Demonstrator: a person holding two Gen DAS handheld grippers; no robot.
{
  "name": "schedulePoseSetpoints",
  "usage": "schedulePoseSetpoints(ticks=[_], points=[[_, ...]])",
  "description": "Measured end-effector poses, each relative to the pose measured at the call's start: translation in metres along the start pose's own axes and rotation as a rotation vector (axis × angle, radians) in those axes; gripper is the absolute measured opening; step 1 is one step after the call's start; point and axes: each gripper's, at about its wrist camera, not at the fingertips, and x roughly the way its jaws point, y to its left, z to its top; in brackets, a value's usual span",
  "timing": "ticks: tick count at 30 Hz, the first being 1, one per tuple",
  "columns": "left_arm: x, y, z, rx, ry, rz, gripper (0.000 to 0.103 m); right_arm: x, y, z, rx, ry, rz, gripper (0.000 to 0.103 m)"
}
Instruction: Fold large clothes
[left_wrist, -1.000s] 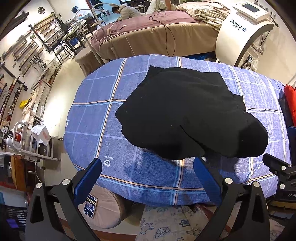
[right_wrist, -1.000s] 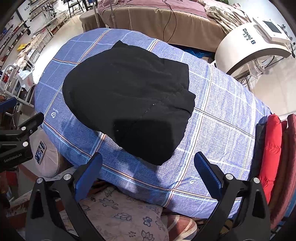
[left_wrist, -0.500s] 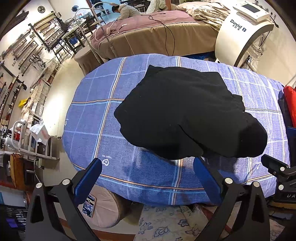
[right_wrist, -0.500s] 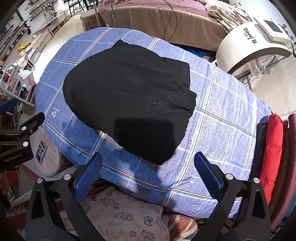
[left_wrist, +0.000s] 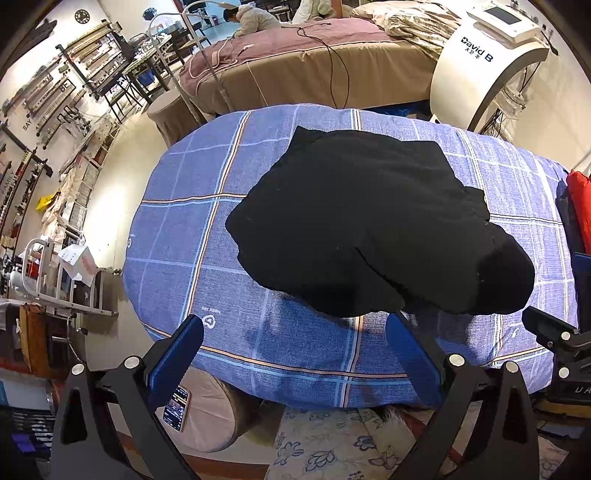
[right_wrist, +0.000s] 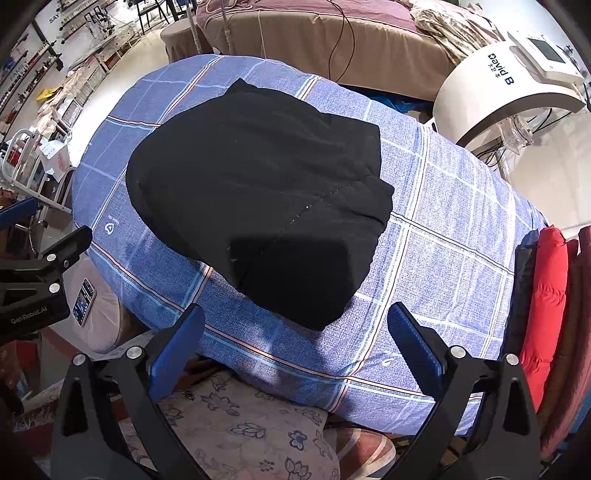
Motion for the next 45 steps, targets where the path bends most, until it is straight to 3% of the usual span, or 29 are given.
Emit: schedulePoseSetpoints(ticks=[16, 21, 23, 26, 30, 35, 38, 41, 45], points=[[0.009, -0.006, 0.008, -0.001, 0.036, -0.026, 0.097, 0.008, -0.013, 0.004, 0.038, 0.022, 0.065, 0.098], [0.019, -0.002, 0.011, -0.031, 0.069, -0.045, 0.097, 0.012, -0.035, 0.013, 0.088, 0.005, 0.172, 0.098], [0.023, 0.007, 0.014, -0.066, 0.072, -0.044, 0.097, 0.011, -0.067, 0.021, 0.184, -0.043, 0.189, 0.098], [0.028, 0.024, 0.019, -0.126, 0.074, -0.032, 0.097, 0.024, -0.115, 0.028, 0.335, -0.056, 0.287, 0.098], [0.032, 0.048, 0.023, -0.199, 0.070, -0.015, 0.097, 0.076, -0.139, 0.032, 0.421, 0.041, 0.428, 0.098], [0.037, 0.070, 0.021, -0.246, 0.090, 0.050, 0.097, 0.159, -0.130, 0.025, 0.565, 0.210, 0.594, 0.097], [0.031, 0.074, 0.020, -0.257, 0.086, 0.060, 0.097, 0.178, -0.123, 0.027, 0.632, 0.227, 0.660, 0.094], [0.026, 0.074, 0.018, -0.255, 0.069, 0.080, 0.097, 0.177, -0.112, 0.039, 0.580, 0.221, 0.629, 0.091], [0.026, 0.071, 0.014, -0.247, 0.072, 0.083, 0.097, 0.153, -0.103, 0.066, 0.476, 0.164, 0.530, 0.065]])
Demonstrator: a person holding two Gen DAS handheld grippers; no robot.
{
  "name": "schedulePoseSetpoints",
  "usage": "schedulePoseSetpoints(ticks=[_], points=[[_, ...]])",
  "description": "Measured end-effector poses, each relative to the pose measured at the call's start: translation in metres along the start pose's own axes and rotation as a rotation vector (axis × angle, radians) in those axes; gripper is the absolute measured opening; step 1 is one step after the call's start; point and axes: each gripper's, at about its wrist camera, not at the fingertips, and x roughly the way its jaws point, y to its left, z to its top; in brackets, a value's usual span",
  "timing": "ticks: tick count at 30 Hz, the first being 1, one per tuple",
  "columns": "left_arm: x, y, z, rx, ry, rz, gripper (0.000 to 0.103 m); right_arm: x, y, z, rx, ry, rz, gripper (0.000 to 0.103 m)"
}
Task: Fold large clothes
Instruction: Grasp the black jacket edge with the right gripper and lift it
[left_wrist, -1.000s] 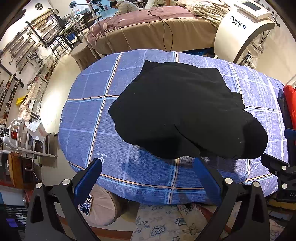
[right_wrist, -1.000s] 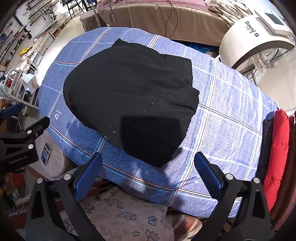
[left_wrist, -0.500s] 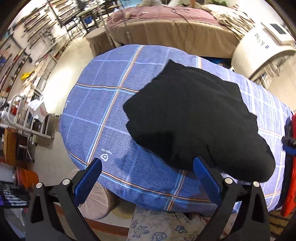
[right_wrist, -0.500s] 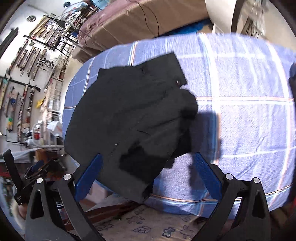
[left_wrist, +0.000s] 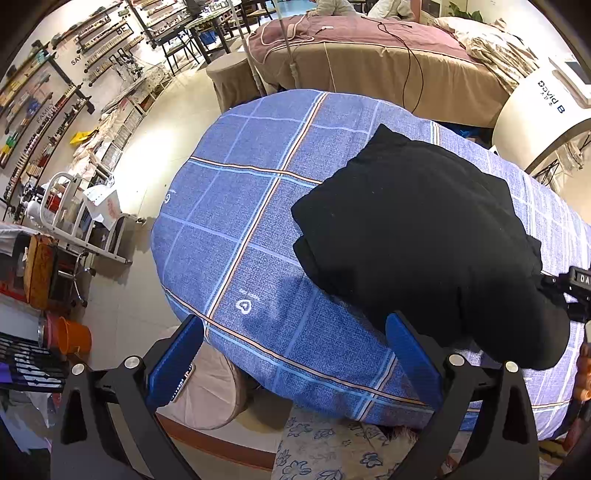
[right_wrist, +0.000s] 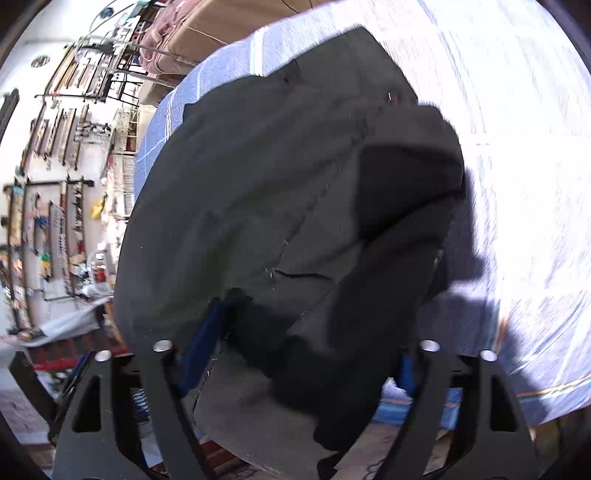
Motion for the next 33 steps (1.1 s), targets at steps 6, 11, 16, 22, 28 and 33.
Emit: schedulePoseSetpoints(ticks=[6, 11, 16, 22, 28, 33], points=[[-0.010, -0.005, -0.007, 0.040, -0.038, 0.017, 0.097, -0.020, 0.030, 0.007, -0.133, -0.060, -0.048, 0.050], [-0.027, -0.005, -0.010, 0.057, -0.083, -0.014, 0.097, -0.043, 0.089, 0.001, -0.329, -0.123, -0.033, 0.037], [-0.039, 0.000, -0.014, 0.068, -0.109, 0.000, 0.095, -0.046, 0.181, -0.037, -0.688, -0.158, -0.177, 0.035], [-0.050, 0.033, -0.030, 0.017, -0.122, 0.093, 0.094, -0.019, 0.238, -0.077, -0.858, -0.074, -0.075, 0.022], [-0.061, 0.088, -0.046, -0.104, -0.114, 0.196, 0.089, 0.034, 0.275, -0.151, -1.102, 0.136, -0.072, 0.022], [-0.060, 0.112, -0.053, -0.172, -0.090, 0.239, 0.089, 0.112, 0.258, -0.222, -1.253, 0.400, -0.232, 0.038]])
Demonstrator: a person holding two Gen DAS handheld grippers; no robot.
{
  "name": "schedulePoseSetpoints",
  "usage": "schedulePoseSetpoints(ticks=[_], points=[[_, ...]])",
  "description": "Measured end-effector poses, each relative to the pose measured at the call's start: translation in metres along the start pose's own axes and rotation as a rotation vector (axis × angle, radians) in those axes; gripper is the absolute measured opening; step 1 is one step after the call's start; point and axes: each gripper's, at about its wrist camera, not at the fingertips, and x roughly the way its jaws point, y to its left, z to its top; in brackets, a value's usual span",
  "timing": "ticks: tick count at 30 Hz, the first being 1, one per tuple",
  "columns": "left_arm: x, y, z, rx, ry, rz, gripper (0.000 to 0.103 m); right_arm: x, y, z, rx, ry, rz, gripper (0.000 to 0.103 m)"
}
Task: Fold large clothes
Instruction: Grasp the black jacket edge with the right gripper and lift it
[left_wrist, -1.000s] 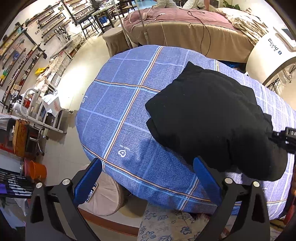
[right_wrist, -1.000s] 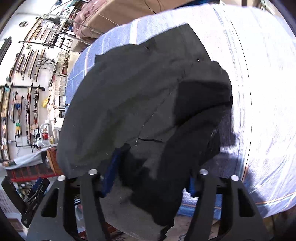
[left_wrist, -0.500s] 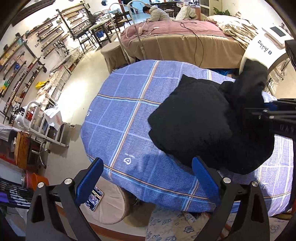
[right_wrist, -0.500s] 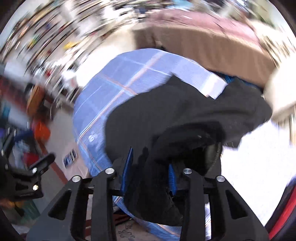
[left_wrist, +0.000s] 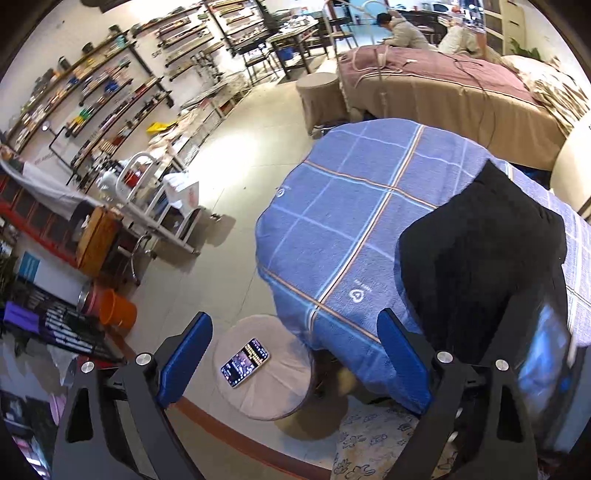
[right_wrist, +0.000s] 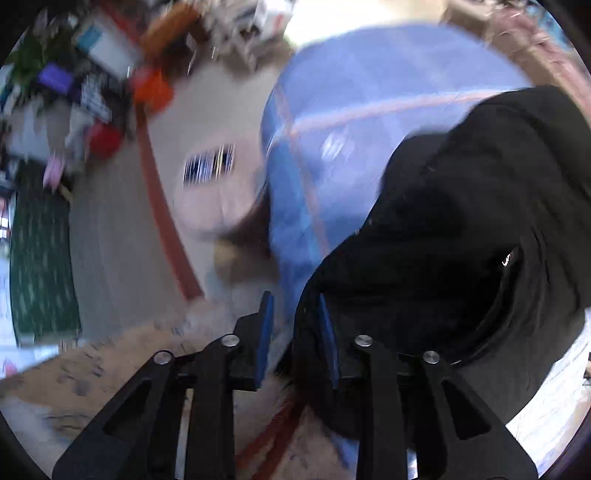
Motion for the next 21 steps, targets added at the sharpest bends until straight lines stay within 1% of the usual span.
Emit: schedulePoseSetpoints(ticks=[1, 2, 3, 4, 6, 7, 8, 10, 12, 14, 15, 19, 21], points=[[0.001, 0.002, -0.001, -0.011, 0.004, -0.004, 0.089, 0.007, 0.004, -0.004, -0.005, 0.036, -0.009, 0.048], [0.002, 0.004, -0.003, -0.019, 0.007, -0.010, 0.089, 0.008, 0.005, -0.007, -0.008, 0.043, -0.032, 0.053], [0.004, 0.005, -0.004, -0.029, 0.015, -0.018, 0.092, -0.001, 0.006, -0.012, -0.019, 0.014, -0.077, 0.065], [0.008, 0.005, -0.004, -0.037, 0.024, -0.025, 0.094, -0.017, 0.005, -0.015, -0.025, -0.037, -0.116, 0.075], [0.013, 0.006, -0.007, -0.048, 0.041, -0.041, 0.094, -0.040, 0.002, -0.016, -0.012, -0.105, -0.146, 0.081], [0.016, 0.005, -0.005, -0.050, 0.050, -0.056, 0.094, -0.051, 0.000, -0.016, -0.003, -0.131, -0.180, 0.082], [0.019, 0.003, -0.003, -0.049, 0.054, -0.074, 0.094, -0.058, -0.002, -0.012, 0.004, -0.145, -0.236, 0.082], [0.018, -0.005, 0.003, -0.034, 0.039, -0.100, 0.094, -0.069, -0.010, -0.022, 0.020, -0.146, -0.335, 0.082], [0.015, -0.017, 0.012, 0.000, 0.007, -0.112, 0.095, -0.080, -0.020, -0.028, 0.055, -0.156, -0.371, 0.082], [0.014, -0.031, 0.022, 0.042, -0.014, -0.127, 0.096, -0.092, -0.036, -0.039, 0.131, -0.166, -0.393, 0.082], [0.013, -0.041, 0.028, 0.066, -0.025, -0.140, 0.096, -0.092, -0.043, -0.040, 0.157, -0.168, -0.408, 0.082], [0.007, -0.085, 0.044, 0.177, -0.060, -0.204, 0.096, -0.112, -0.067, -0.067, 0.266, -0.187, -0.505, 0.082], [0.005, -0.108, 0.048, 0.240, -0.072, -0.227, 0.096, -0.115, -0.083, -0.080, 0.338, -0.194, -0.512, 0.082]])
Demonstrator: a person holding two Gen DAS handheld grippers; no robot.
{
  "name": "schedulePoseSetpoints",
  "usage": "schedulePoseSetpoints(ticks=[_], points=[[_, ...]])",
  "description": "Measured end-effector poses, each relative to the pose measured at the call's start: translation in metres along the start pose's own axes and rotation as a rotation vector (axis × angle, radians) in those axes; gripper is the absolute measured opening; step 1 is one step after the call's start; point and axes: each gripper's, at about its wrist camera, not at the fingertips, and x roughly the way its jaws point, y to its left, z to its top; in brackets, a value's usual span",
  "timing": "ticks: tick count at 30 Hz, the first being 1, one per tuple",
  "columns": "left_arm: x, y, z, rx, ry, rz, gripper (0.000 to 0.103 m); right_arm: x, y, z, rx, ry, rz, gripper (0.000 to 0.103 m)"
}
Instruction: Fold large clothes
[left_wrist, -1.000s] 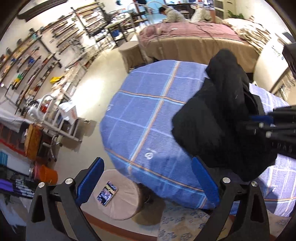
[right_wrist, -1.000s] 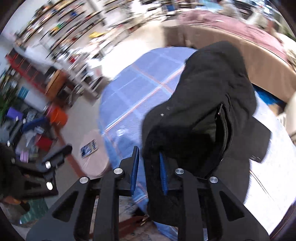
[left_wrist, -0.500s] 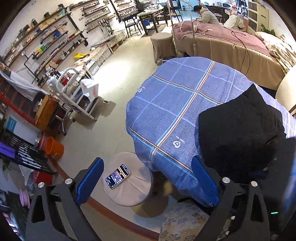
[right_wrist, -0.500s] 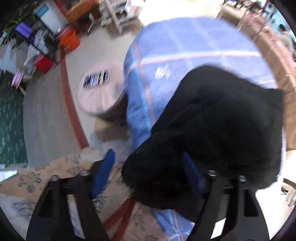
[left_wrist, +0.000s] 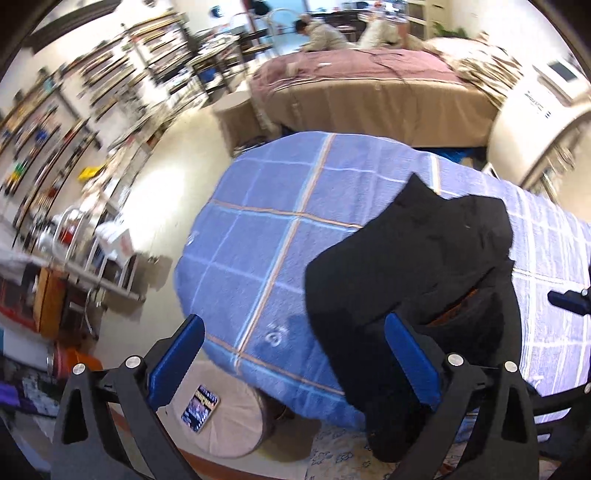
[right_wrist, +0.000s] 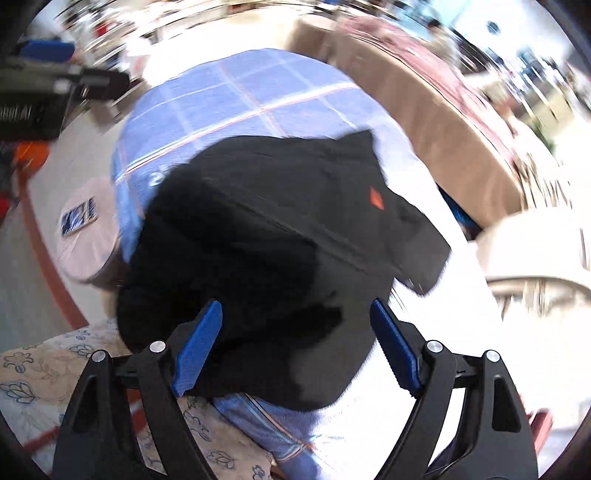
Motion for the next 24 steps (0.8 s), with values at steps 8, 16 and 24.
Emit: schedulePoseSetpoints(ticks=[8, 16, 24], points=[[0.023, -0.071, 0.026, 0.202, 0.014, -0.119, 0.097, 0.011, -0.064, -0.038, 0.247, 0.053, -0.089, 0.082], [0.052, -0.134, 0.061, 0.429, -0.005, -0.170, 0.097, 0.033, -0.112, -0.078, 0.467, 0.131, -0.115, 0.082], [0.110, -0.199, 0.147, 0.638, -0.041, -0.258, 0.097, 0.059, -0.182, -0.148, 0.921, 0.139, 0.027, 0.082]])
